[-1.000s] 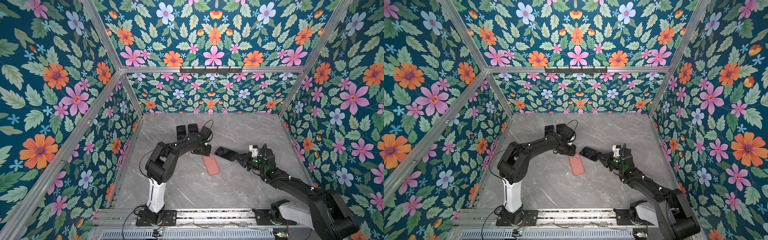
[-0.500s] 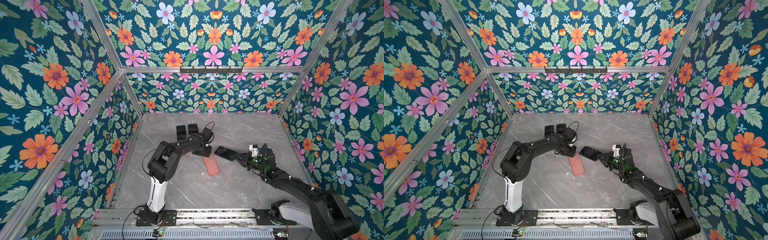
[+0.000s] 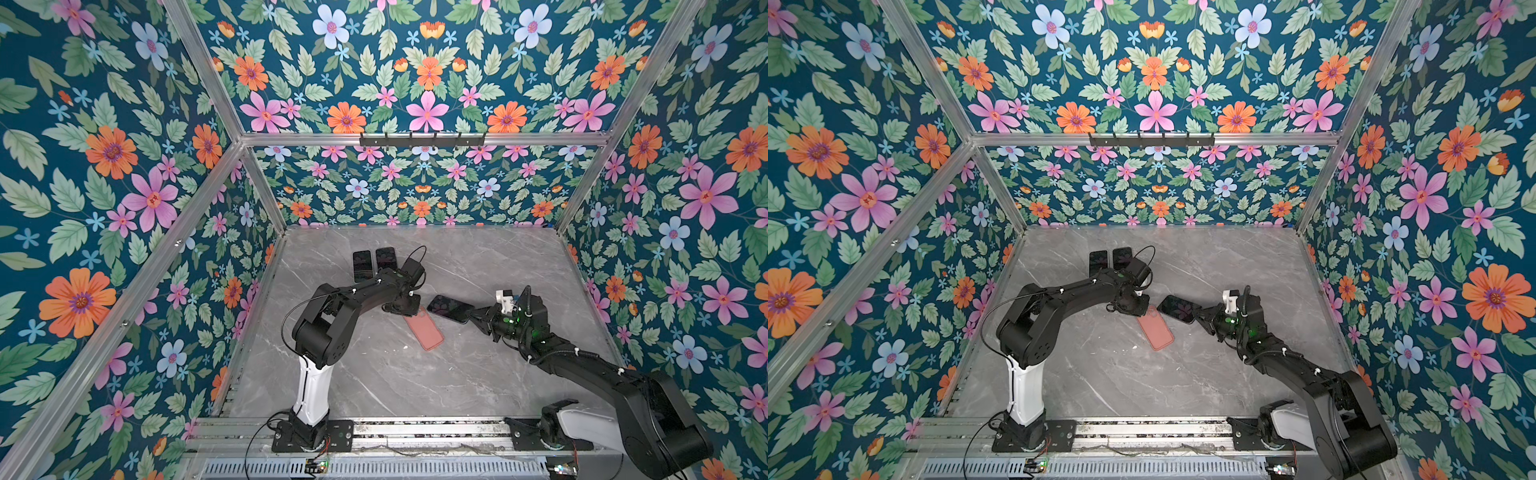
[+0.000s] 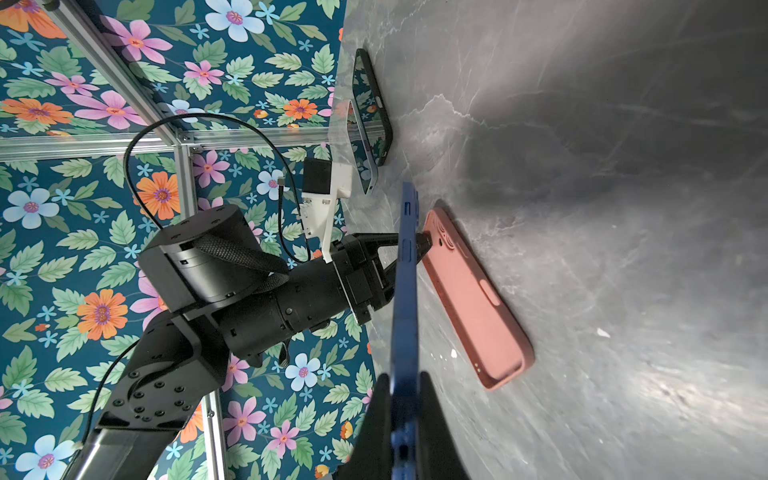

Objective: Put the phone into the phone case

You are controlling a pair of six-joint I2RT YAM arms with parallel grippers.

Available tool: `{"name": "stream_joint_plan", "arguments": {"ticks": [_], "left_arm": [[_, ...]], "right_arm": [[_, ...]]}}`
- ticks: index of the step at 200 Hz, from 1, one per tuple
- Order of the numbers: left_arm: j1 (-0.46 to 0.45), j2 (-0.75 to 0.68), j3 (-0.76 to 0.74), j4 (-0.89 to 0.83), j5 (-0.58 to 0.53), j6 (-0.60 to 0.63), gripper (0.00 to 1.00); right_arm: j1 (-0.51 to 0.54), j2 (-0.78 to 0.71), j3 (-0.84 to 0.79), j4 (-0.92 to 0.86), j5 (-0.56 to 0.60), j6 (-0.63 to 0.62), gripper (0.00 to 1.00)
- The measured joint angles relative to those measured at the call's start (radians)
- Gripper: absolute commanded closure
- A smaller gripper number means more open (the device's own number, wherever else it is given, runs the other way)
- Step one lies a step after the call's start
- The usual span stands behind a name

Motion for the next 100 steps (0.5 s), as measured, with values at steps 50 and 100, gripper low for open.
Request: {"name": "stream_joint_plan", "arguments": {"ticks": [50, 100], "left_arm": [[0.000, -0.049, -0.088, 0.063, 0.011, -0.051, 0.77], [0.000, -0.096, -0.166, 0.126, 0.054, -0.138, 0.82]], "right_arm": [[0.003, 0.021, -0.010, 0.026, -0.011, 0.000, 1.00], [0.027, 0.060, -0.013, 0.044, -0.015, 0.004, 1.00]]}}
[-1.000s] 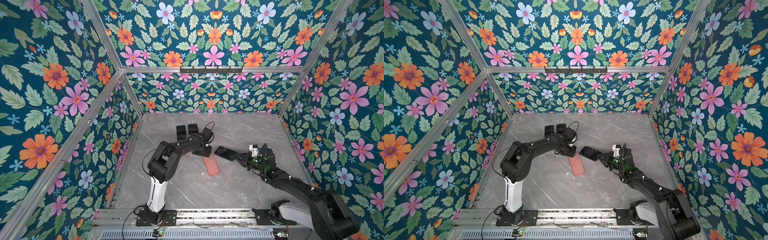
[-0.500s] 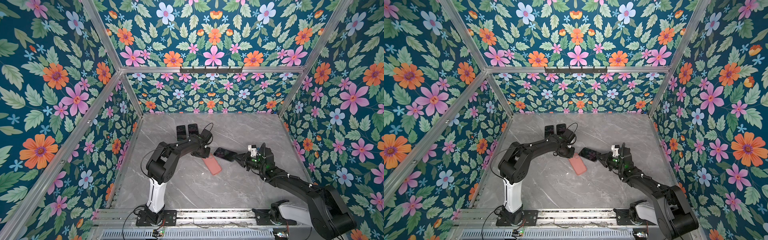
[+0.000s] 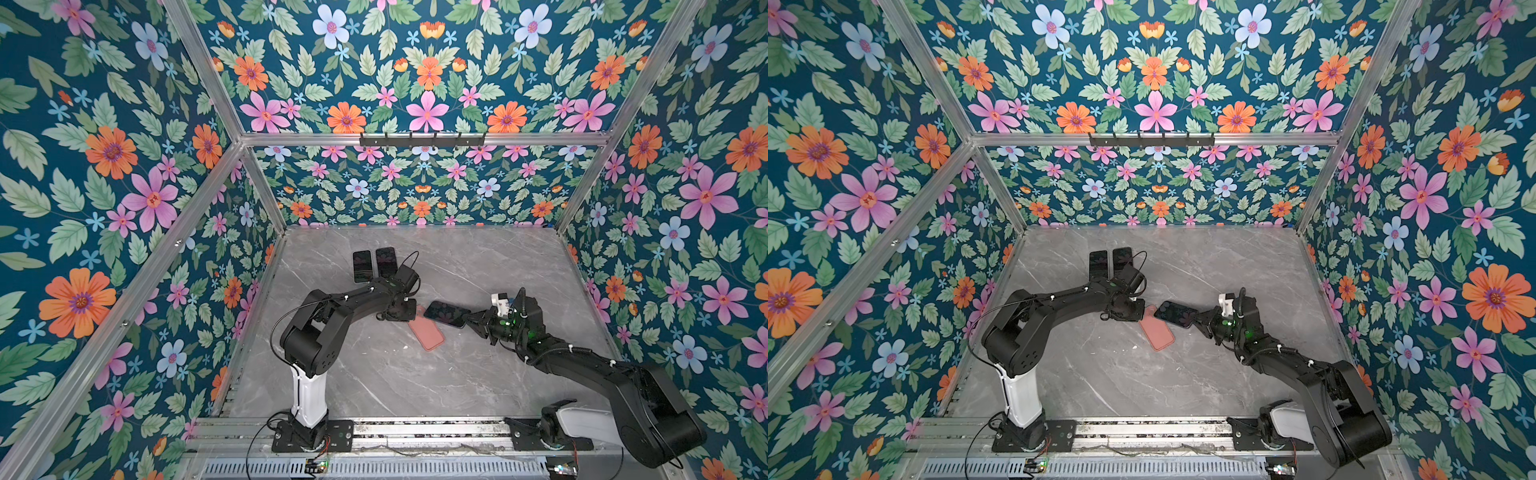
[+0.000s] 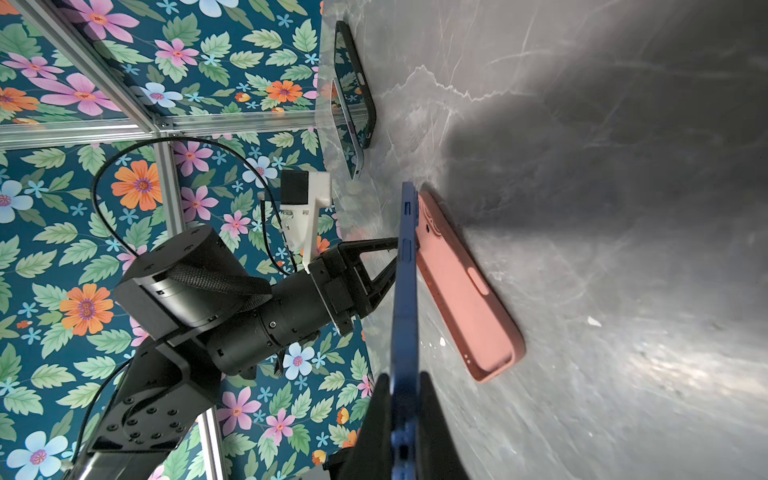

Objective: Put the phone into the phone case

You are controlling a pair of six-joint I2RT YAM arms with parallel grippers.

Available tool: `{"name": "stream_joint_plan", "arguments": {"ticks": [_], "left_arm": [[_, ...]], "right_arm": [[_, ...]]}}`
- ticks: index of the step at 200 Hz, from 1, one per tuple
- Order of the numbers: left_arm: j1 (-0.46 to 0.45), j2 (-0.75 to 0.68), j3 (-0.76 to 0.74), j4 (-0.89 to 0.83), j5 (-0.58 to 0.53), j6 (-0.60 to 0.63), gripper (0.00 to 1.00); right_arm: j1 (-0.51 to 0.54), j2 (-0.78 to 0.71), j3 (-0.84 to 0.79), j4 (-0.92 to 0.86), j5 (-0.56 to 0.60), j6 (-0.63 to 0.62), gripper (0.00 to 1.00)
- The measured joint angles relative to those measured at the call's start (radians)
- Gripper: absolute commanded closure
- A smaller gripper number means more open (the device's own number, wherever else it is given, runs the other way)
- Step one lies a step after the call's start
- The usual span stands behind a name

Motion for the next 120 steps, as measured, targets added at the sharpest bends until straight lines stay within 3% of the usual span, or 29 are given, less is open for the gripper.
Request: {"name": "stream_joint_plan", "arguments": {"ticks": [120], "left_arm": [[-0.002, -0.102, -0.118, -0.049, -0.021, -0.235, 0.90]], "right_arm": [[0.051, 0.035, -0.015, 0.070, 0.000, 0.011, 1.00]]}}
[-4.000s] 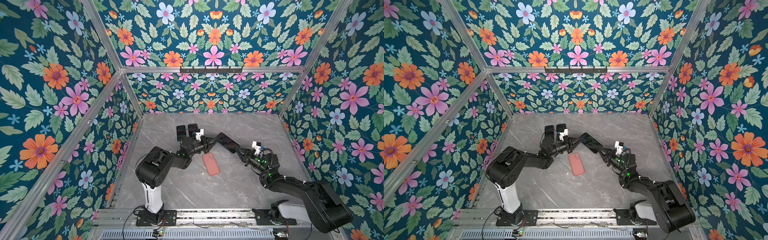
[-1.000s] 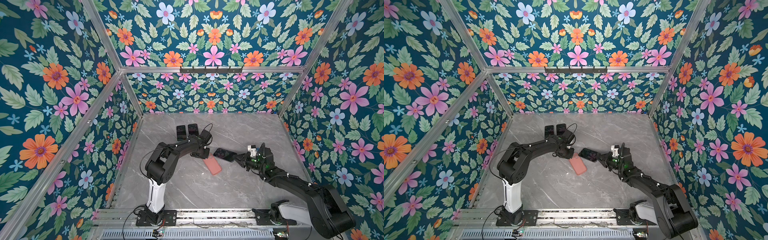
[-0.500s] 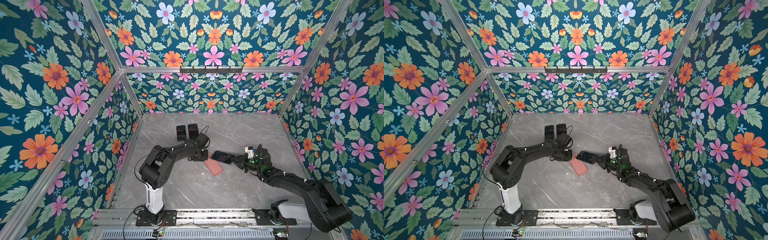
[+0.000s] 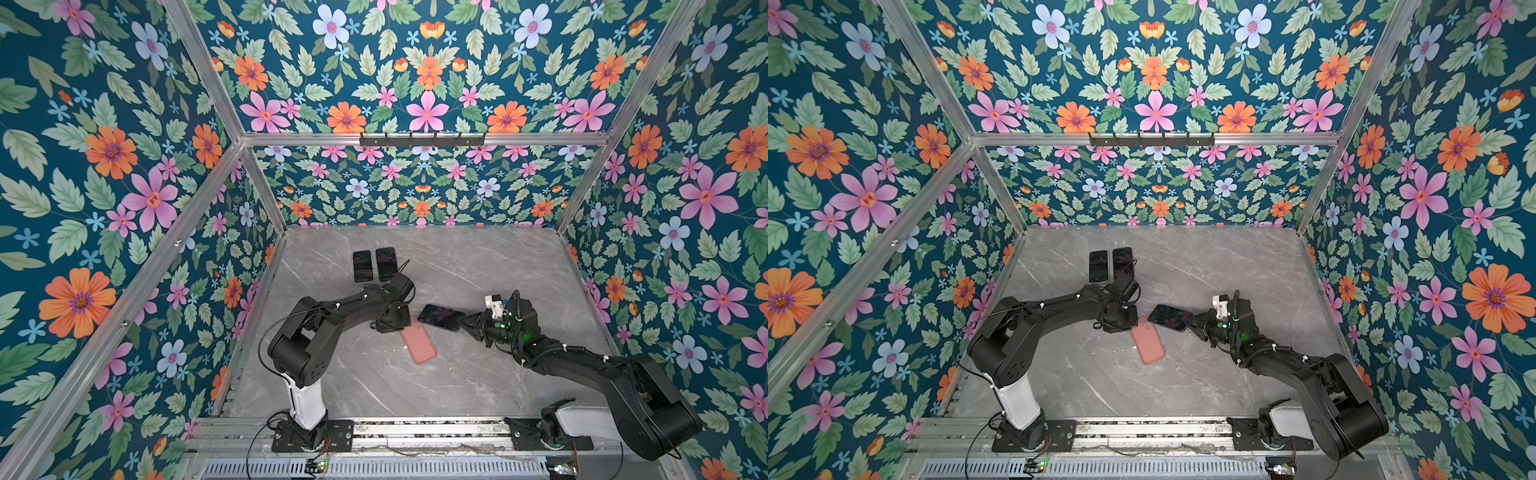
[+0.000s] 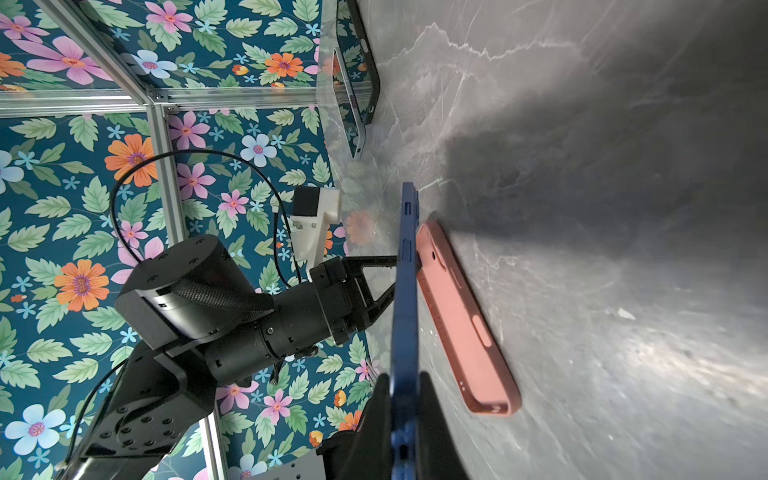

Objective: Put the phone into the phone case

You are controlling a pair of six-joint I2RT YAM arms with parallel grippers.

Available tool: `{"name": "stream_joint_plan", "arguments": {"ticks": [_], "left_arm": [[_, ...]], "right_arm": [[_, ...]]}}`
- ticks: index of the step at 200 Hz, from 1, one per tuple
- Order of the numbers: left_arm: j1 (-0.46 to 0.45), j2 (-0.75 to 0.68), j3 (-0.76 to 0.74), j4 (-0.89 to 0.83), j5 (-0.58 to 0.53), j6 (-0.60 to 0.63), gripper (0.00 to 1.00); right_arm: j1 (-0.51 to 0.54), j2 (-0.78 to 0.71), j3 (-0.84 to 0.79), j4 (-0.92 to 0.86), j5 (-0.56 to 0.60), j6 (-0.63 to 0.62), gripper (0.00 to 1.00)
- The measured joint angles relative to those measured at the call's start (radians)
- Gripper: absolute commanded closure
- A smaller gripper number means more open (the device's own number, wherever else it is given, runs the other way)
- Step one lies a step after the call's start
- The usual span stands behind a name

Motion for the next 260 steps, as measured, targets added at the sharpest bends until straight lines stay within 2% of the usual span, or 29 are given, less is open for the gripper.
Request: {"name": "stream_joint_plan", "arguments": {"ticks": [38, 56, 93, 144, 199, 260], "left_arm": [[0.000, -0.041, -0.049, -0.003, -0.043, -0.071, 0.89], [0.002, -0.060, -0.074, -0.003, -0.063, -0.097, 0.86], [0.008, -0.089, -0.111, 0.026, -0.071, -0.122, 0.57], [-0.039, -0.149, -0.175, 0.097, -0.001, -0.134, 0.29], [-0.120, -0.182, -0.220, 0.154, 0.082, -0.153, 0.27], [-0.163, -0.164, -0.218, 0.238, 0.132, -0.175, 0.26]], "right_arm": [[0.008, 0.015, 0.003, 0.013, -0.002, 0.007, 1.00], [0.014, 0.024, 0.014, 0.016, -0.004, 0.007, 1.00], [0.024, 0.056, 0.026, 0.030, -0.015, 0.007, 1.00], [0.026, 0.063, 0.027, 0.045, -0.029, 0.008, 1.00], [0.026, 0.057, 0.028, 0.043, -0.029, 0.006, 1.00], [0.025, 0.024, 0.025, 0.034, -0.024, -0.008, 1.00]]}}
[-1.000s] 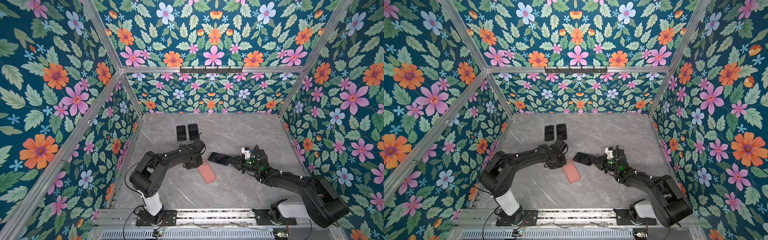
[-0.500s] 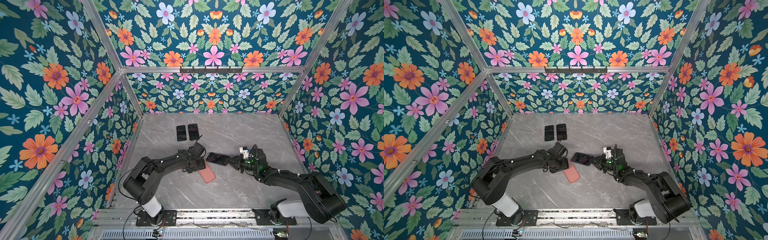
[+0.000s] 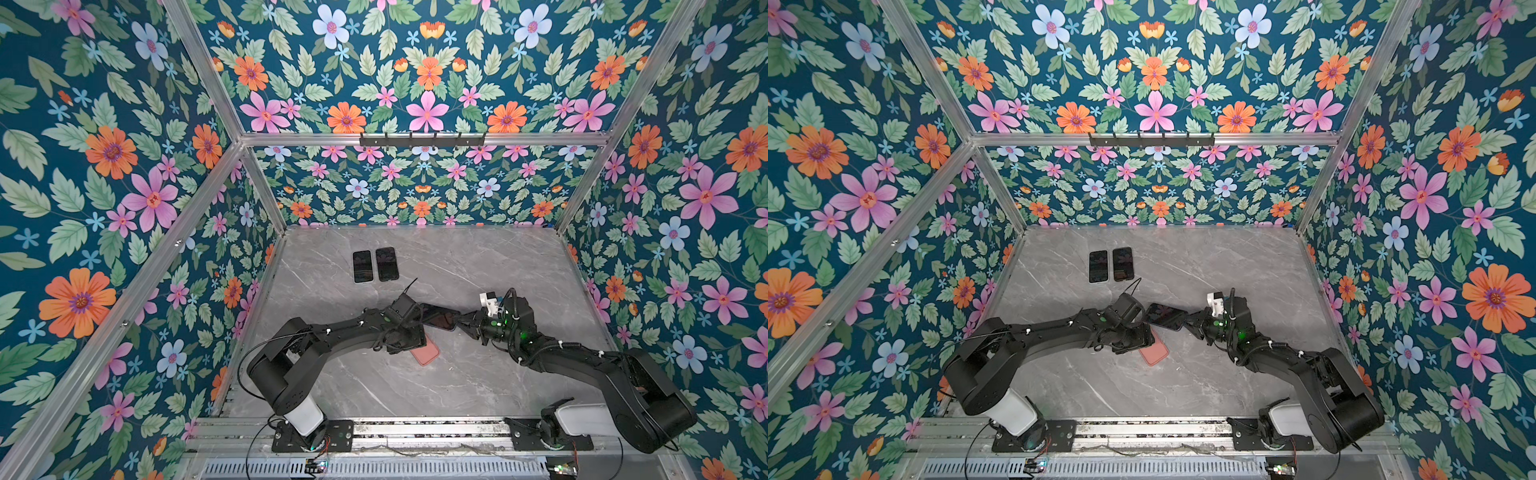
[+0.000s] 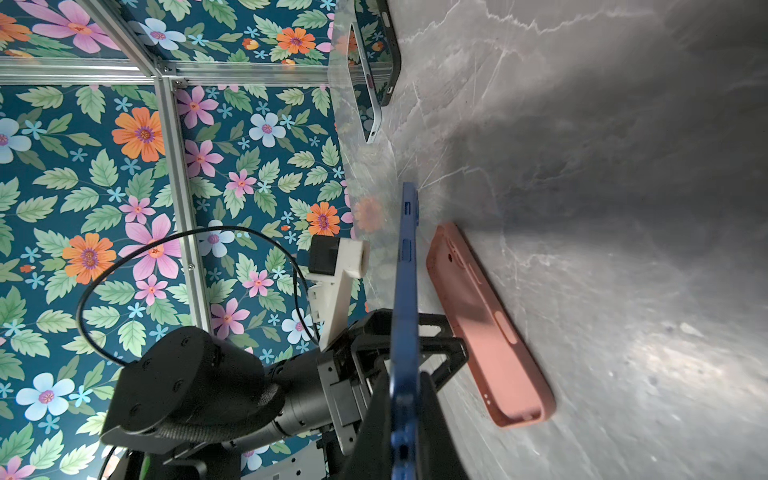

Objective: Put the phone into the phone case

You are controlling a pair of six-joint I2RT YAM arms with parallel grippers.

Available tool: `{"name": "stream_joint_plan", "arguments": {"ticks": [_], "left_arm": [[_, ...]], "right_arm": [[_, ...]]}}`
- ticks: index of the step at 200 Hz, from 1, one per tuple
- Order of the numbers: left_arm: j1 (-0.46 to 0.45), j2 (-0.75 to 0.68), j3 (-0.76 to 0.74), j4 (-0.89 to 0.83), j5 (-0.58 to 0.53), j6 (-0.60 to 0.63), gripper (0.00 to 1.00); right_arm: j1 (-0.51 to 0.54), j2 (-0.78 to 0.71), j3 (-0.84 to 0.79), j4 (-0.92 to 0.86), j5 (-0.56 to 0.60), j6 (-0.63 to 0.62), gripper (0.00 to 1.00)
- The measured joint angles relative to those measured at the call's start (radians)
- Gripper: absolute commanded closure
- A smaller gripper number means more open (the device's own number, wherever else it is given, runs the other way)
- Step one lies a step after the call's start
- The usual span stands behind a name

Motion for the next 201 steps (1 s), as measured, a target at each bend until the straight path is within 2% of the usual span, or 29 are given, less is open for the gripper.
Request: {"name": "stream_joint_plan", "arguments": {"ticks": [22, 48, 92, 153, 177, 201], "left_arm": [[-0.006, -0.003, 0.006, -0.005, 0.002, 0.000, 0.26], [0.003, -0.078, -0.010, -0.033, -0.024, 0.000, 0.28], [0.127, -0.166, -0.045, -0.060, -0.047, 0.034, 0.28], [0.299, -0.104, 0.006, -0.049, 0.055, 0.141, 0.27], [0.321, -0.079, 0.032, -0.030, 0.089, 0.174, 0.27], [0.332, -0.068, 0.031, -0.011, 0.118, 0.196, 0.27]], "right_arm": [[0.000, -0.022, -0.008, -0.026, 0.003, 0.000, 1.00], [0.000, -0.047, -0.024, -0.049, 0.013, 0.010, 1.00], [0.085, -0.119, -0.060, -0.080, 0.105, 0.082, 1.00], [0.274, -0.172, -0.067, -0.132, 0.328, 0.192, 1.00], [0.309, -0.137, -0.053, -0.138, 0.404, 0.221, 1.00], [0.322, -0.080, -0.036, -0.114, 0.423, 0.237, 1.00]]}}
